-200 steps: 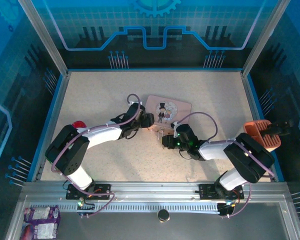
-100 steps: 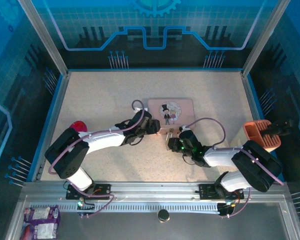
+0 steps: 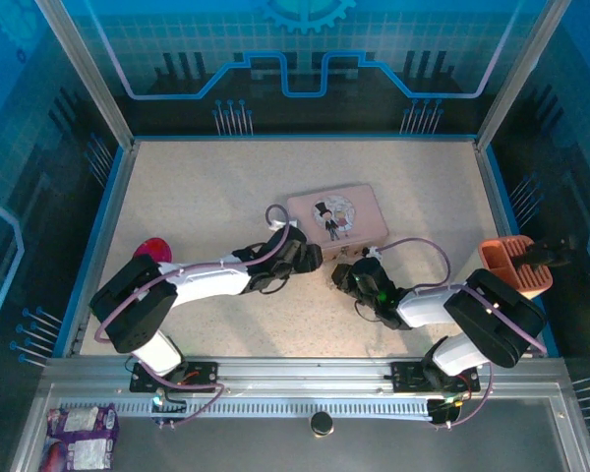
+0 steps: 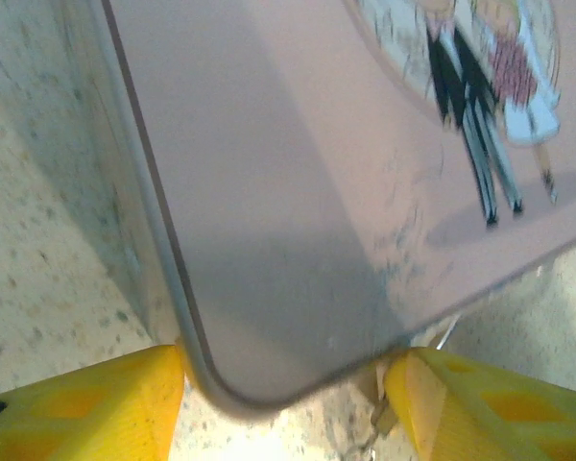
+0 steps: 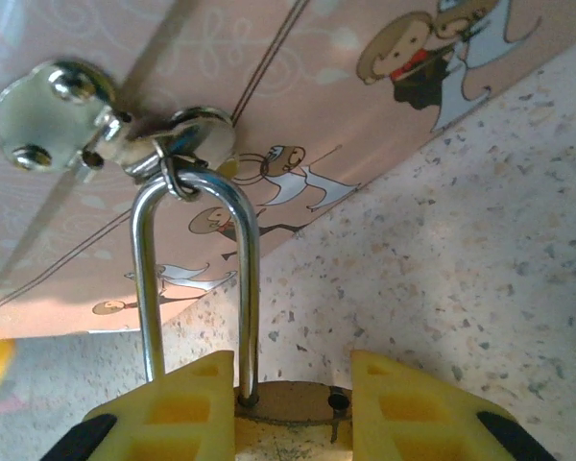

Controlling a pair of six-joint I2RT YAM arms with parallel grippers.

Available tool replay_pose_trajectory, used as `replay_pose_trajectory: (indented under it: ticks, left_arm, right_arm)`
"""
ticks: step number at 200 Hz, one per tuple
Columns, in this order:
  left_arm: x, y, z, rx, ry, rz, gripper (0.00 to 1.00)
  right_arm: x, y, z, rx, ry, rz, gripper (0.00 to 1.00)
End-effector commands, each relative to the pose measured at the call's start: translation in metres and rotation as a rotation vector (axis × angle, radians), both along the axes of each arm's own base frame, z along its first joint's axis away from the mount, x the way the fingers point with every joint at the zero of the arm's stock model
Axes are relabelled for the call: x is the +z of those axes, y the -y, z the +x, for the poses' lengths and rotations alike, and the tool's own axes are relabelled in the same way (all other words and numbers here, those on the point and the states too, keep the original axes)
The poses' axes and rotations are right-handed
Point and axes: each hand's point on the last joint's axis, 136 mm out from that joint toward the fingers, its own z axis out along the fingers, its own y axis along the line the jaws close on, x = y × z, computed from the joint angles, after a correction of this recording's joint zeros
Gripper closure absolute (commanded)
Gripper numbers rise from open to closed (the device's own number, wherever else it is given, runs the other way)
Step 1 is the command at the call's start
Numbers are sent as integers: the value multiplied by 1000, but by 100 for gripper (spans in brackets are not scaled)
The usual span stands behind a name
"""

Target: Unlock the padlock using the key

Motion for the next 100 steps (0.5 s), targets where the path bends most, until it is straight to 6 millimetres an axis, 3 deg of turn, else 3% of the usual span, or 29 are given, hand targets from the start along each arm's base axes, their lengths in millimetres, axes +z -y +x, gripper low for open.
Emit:
replay_pose_trajectory:
  ticks: [1,62,100]
  left_arm:
    - [-21,-2,-20,-23,-86,25,37]
    - [-16,-1,-13,-1,-62,12,37]
    - [11,-8,-5,10,30,13,34]
  right_arm:
    - [24,-5,19,-125,63,150,91]
    - [11,-14,22,-189,14,284,92]
    - [-1,7,16,-260,-7,258,92]
